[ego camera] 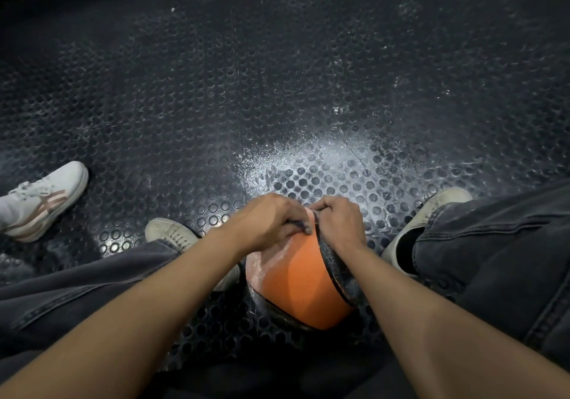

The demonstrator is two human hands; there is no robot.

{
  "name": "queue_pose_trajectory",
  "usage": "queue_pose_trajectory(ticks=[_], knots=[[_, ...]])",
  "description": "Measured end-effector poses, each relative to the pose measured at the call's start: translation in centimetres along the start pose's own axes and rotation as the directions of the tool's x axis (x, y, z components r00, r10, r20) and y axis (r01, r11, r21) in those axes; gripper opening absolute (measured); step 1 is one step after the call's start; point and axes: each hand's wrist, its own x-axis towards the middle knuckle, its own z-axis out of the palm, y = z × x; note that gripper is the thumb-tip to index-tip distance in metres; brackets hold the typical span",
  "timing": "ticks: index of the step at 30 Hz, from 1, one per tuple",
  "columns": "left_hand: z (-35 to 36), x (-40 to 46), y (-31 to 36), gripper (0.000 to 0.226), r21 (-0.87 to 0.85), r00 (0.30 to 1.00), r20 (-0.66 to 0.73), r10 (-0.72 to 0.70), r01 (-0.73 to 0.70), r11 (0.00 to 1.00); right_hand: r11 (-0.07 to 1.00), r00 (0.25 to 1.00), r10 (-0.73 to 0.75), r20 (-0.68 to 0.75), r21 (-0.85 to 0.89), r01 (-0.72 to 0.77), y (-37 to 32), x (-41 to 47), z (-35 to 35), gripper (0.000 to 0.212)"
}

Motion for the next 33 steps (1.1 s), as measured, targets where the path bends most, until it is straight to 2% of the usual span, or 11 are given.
queue_pose_trajectory(ticks=[3,5,10,13,16,18,21,23,26,29,33], knots=[[-0.6,-3.7,0.5,0.019,0.035,0.986,0.112,0.124,-0.128,0.991,1.000,1.000,0.020,-0.007,0.009,-0.019,0.2,0.1,-0.1,0.035],[-0.7,-4.5,0.3,0.021,0.047,0.981,0.124,0.151,-0.158,0.986,1.000,1.000,0.006,-0.002,-0.004,-0.006,0.0,0.2,0.1,0.034],[0.0,-0.7,0.5,0.015,0.061,0.999,-0.027,0.019,-0.017,0.998,0.999,0.999,0.036,-0.029,0.008,-0.036,0.2,0.5,-0.1,0.035],[0.6,-3.3,0.3,0.020,0.051,0.998,0.003,0.065,-0.065,0.997,0.998,0.997,0.058,-0.041,0.038,-0.057,0.3,0.8,-0.2,0.032],[0.7,-5.2,0.3,0.021,0.024,0.998,0.030,0.046,-0.047,0.999,0.999,0.997,0.038,-0.062,0.016,-0.037,-0.2,1.0,-0.2,0.027],[1.1,-3.8,0.4,0.018,0.043,0.997,-0.071,0.037,-0.034,0.998,0.999,0.994,0.019,-0.108,-0.028,-0.022,-0.9,0.3,0.0,0.023],[1.6,-1.0,0.8,0.014,0.040,0.970,-0.232,-0.077,0.089,0.995,0.991,0.987,-0.047,-0.154,-0.134,0.027,-1.3,-1.3,1.0,0.022],[1.7,-1.3,0.6,0.015,0.027,0.970,-0.231,-0.073,0.082,0.996,0.991,0.984,-0.072,-0.162,-0.126,0.052,-1.0,-1.6,1.3,0.022],[0.9,-4.4,-0.1,0.021,0.008,0.990,-0.141,0.016,-0.015,1.000,0.996,0.988,-0.056,-0.145,-0.080,0.045,-0.8,-0.8,1.1,0.021],[1.0,-5.0,-0.1,0.020,0.052,0.991,-0.118,0.059,-0.053,0.997,0.995,0.992,-0.044,-0.121,-0.099,0.032,-1.1,-0.5,0.8,0.022],[2.0,-0.9,1.4,0.015,0.013,0.956,-0.273,-0.105,0.112,0.994,0.992,0.992,-0.018,-0.123,-0.125,0.002,-1.2,-0.6,0.3,0.024]])
